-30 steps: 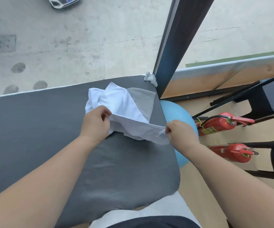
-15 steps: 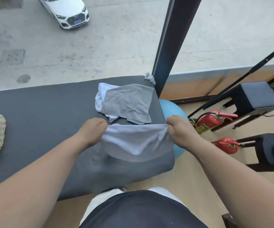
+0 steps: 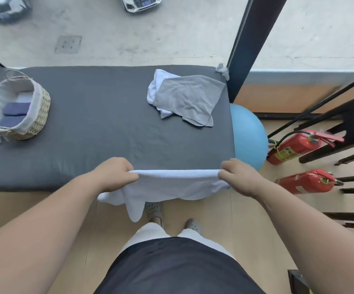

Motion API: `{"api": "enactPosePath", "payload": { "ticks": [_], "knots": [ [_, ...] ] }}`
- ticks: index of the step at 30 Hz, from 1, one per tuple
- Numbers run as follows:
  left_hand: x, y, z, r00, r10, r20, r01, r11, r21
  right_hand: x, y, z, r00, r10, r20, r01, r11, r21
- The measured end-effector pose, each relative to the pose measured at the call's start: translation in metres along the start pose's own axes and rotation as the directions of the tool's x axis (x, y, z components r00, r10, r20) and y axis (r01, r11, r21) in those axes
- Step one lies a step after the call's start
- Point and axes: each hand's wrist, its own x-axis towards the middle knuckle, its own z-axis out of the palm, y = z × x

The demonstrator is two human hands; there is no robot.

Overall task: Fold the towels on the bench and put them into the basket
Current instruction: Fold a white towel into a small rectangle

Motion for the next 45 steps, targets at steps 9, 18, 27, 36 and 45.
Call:
{"api": "enactPosePath", "payload": {
  "ticks": [9, 18, 27, 36, 45],
  "knots": [
    [0.032, -0.059, 0.020, 0.991, -0.062, -0.117, 0.021, 0.946, -0.323, 0.046, -0.024, 0.037, 0.997, 0.059, 0.040, -0.058, 0.997, -0.041],
    [0.148, -0.118, 0.033, 0.976, -0.056, -0.213, 0.083, 0.989, 0.119, 0.133, -0.020, 0.079, 0.975, 0.220, 0.036, -0.210, 0.960, -0.187],
    [0.273, -0.129, 0.033, 0.950, 0.156, -0.269, -0.056, 0.937, 0.346, 0.258, 0.021, 0.091, 0.995, 0.095, -0.021, -0.094, 0.885, -0.457],
    [0.359, -0.112, 0.025, 0.839, 0.251, -0.483, -0.032, 0.909, 0.416, 0.306, 0.025, 0.099, 0.837, -0.025, -0.546, -0.193, 0.921, -0.338],
    [0.289, -0.085, 0.121, 0.845, 0.083, -0.529, 0.011, 0.985, 0.172, 0.272, -0.005, 0.196, 0.954, 0.143, -0.262, -0.209, 0.947, -0.243]
  ]
}}
